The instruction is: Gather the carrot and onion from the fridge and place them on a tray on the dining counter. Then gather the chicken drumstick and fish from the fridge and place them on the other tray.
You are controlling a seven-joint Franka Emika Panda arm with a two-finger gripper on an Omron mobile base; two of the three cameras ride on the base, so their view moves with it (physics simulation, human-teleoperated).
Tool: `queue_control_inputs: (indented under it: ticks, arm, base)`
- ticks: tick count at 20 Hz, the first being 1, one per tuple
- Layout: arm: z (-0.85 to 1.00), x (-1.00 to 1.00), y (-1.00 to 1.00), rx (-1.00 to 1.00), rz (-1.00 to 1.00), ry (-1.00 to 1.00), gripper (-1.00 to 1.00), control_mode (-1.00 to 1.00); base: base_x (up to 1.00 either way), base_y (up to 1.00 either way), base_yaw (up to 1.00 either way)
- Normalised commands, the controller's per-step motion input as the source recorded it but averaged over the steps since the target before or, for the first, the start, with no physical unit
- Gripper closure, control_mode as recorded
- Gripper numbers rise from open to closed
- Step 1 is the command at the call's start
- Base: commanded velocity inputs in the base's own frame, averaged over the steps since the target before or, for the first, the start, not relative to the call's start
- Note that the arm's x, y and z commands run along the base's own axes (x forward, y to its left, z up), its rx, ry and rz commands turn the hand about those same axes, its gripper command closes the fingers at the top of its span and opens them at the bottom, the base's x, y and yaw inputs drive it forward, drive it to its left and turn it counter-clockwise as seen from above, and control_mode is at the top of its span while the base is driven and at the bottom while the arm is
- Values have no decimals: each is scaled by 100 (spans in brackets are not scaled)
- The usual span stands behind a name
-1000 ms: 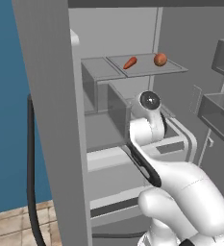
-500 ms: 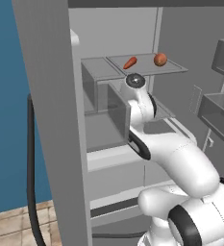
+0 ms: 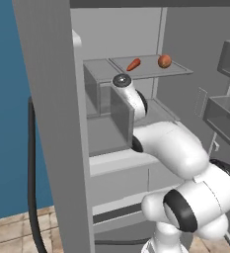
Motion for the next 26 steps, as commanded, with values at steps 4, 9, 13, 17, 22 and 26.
queue_control_inputs:
  ticks: [4, 9, 13, 17, 22, 26]
  arm:
    - [-22, 32, 0, 0, -5, 1, -100, -100]
    - [-18, 33, 0, 0, -2, 1, -100, -100]
    - [-24, 29, 0, 0, 0, 0, -100, -100]
    - [-21, 36, 0, 0, 0, 0, -100, -100]
    - [-16, 49, 2, 2, 0, 0, -100, -100]
    - [-22, 49, 7, 1, 0, 0, -100, -100]
  base:
    - [0, 0, 0]
    - [0, 0, 0]
    - [0, 0, 0]
    - [0, 0, 0]
    - [0, 0, 0]
    - [0, 0, 0]
